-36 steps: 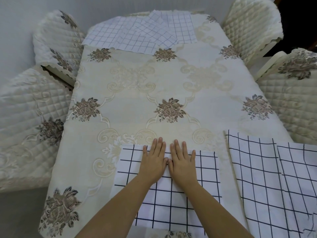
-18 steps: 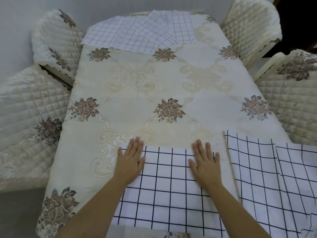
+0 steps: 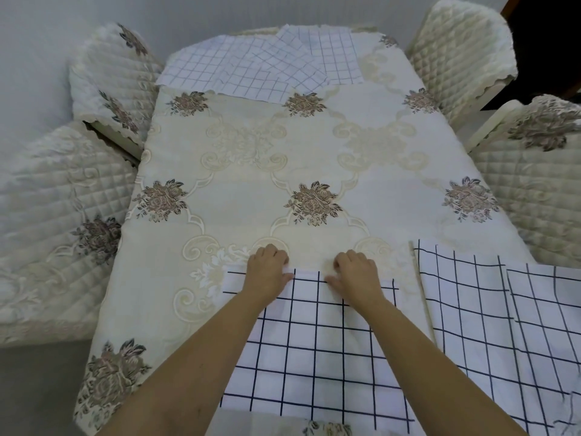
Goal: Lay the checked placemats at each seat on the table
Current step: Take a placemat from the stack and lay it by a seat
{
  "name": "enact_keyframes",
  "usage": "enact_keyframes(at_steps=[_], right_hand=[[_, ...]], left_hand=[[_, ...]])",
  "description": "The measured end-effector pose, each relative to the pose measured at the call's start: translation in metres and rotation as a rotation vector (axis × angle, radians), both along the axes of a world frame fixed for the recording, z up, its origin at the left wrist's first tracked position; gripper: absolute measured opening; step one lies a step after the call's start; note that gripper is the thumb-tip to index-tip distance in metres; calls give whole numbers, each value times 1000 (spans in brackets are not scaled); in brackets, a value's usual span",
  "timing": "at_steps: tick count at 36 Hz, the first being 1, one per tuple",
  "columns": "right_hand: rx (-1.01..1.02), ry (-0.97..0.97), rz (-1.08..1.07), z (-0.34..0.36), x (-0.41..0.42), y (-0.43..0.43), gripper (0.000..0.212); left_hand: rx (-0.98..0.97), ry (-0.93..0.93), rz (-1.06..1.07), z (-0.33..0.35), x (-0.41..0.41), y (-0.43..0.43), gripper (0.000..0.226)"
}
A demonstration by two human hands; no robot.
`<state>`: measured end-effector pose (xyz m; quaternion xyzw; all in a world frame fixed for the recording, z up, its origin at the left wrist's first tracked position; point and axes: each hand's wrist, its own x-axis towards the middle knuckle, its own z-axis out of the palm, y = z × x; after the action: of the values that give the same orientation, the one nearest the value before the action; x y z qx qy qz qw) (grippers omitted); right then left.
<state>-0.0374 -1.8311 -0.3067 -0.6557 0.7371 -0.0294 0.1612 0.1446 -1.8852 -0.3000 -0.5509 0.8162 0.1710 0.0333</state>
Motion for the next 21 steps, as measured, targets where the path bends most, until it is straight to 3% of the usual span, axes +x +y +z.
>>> enact_keyframes(at_steps=[7,15,21], right_hand=[[194,-67,-6,7,5,-12,23],[274,-138,35,21,-9,-5,16],[274,-149,78,37,-17,-4,16]], left_hand=[[100,-100,-17,1,-9,-2,26],[151,-100,48,14,2,0,21],[39,-215,40,34,24,-6,27]])
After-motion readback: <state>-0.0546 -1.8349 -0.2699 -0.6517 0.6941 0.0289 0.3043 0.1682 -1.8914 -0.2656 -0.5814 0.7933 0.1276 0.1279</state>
